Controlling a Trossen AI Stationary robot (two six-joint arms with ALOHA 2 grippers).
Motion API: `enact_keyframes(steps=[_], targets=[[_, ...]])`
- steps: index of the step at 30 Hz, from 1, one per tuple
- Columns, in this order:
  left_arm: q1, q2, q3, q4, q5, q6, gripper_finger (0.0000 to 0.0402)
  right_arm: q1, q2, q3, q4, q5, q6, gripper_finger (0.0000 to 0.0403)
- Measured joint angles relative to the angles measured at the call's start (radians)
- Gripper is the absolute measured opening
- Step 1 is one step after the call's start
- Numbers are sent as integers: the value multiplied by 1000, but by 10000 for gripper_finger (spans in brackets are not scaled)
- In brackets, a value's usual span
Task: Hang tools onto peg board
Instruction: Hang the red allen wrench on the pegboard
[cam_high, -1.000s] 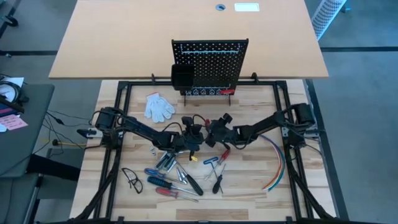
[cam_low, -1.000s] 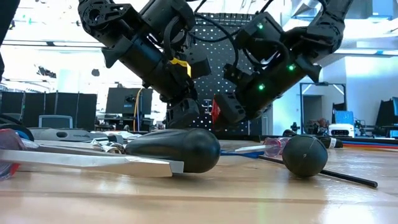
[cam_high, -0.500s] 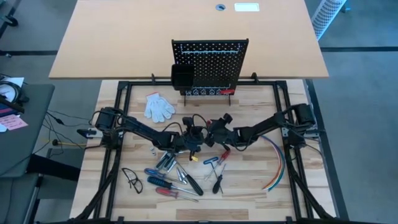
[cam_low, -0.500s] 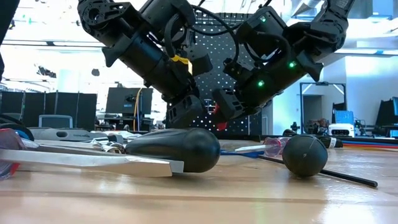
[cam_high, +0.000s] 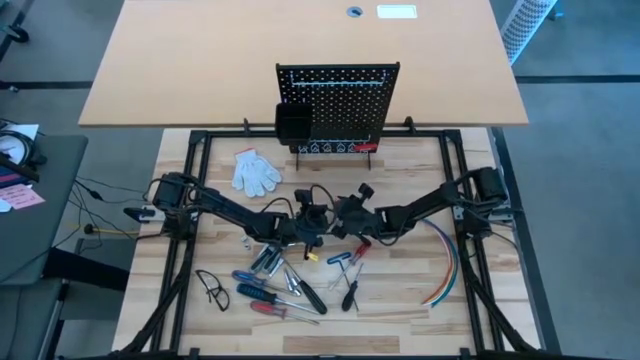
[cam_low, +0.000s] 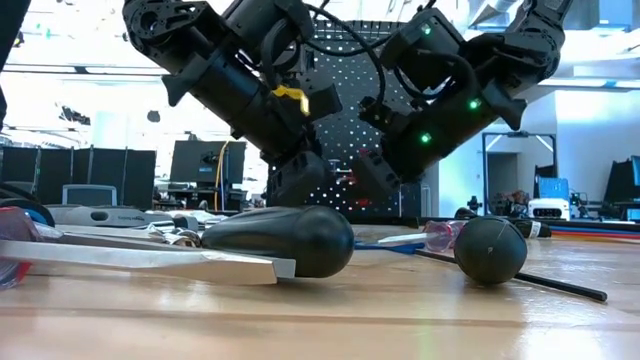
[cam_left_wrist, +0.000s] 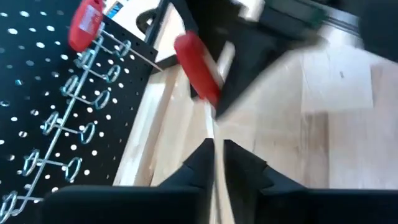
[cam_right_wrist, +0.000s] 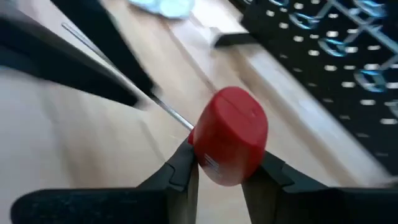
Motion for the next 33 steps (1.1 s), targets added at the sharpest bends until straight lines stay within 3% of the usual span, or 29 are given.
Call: enact_keyframes(steps=[4,9,14,21,24,29,33], targets=[[11,-17,-2,-80,18,-32,87,0,-36,-1,-72,7,-36,94],[62,-26,-2,-125,188,-121,128,7,-124,-1,-163,-109,-76,66],[94,-26,-2,-106,310,-154,115,39,-138,0,-167,-117,-110,63],[71,-57,-1,-170,310,-80,79,37,-138,1,-255,-123,-96,63],[41,-97,-4,-204,313,-20,76,28,-138,1,-295,-180,-84,63],[49,-132,-63,-44,409,3,96,27,-138,1,-231,-279,-95,63],[73,-134,-79,-25,428,-8,132,27,-138,1,-184,-331,-116,63]])
